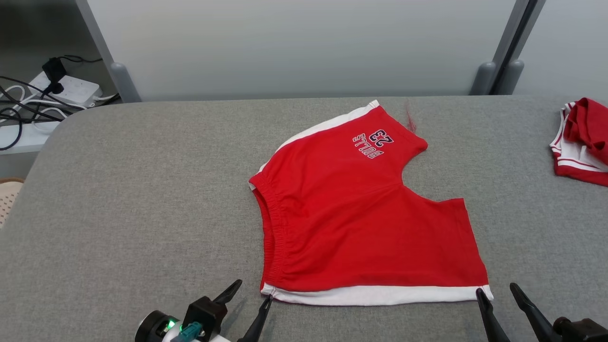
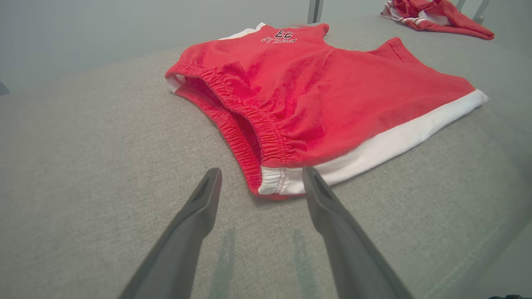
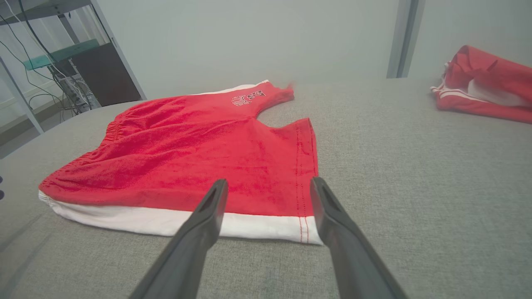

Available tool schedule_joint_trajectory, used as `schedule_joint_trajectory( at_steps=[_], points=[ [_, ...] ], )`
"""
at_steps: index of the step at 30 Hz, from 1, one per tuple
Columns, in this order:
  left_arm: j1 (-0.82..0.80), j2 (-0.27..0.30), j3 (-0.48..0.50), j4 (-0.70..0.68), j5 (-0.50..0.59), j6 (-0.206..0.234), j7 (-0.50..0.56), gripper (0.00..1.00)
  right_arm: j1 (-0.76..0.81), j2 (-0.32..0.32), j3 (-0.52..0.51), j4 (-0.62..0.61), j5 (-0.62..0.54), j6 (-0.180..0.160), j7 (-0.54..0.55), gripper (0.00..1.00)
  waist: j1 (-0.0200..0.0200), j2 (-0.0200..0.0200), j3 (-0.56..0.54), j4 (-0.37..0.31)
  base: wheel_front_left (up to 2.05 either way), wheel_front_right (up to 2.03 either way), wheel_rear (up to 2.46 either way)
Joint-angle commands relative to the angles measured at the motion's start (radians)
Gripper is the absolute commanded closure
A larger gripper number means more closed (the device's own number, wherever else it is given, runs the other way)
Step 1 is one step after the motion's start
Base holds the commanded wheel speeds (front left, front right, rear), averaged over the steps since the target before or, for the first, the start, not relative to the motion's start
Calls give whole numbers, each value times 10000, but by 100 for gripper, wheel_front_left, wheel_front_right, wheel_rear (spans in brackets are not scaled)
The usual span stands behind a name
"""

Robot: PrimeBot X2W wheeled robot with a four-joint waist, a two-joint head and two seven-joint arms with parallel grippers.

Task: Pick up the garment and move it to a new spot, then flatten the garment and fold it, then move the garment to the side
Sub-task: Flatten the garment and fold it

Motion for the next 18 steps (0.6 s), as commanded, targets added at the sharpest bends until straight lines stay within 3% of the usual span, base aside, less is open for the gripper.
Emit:
schedule_joint_trajectory(
  at_steps=[1, 7, 18],
  points=[
    [-626, 111, 282, -51, 126, -87, -50, 0, -328, -278, 145, -254, 90, 31, -137, 0, 0, 0, 138, -102, 0, 0, 0],
    [-1239, 23, -99, 733, 318, -388, 91, 0, -497, -376, 122, -312, 146, 31, -137, 0, 0, 0, 435, -300, 0, 0, 0],
    [-1745, -234, -405, 1575, 336, -552, -140, 0, -637, -466, 130, -353, 208, 31, -137, 0, 0, 0, 648, -438, 0, 0, 0]
  ],
)
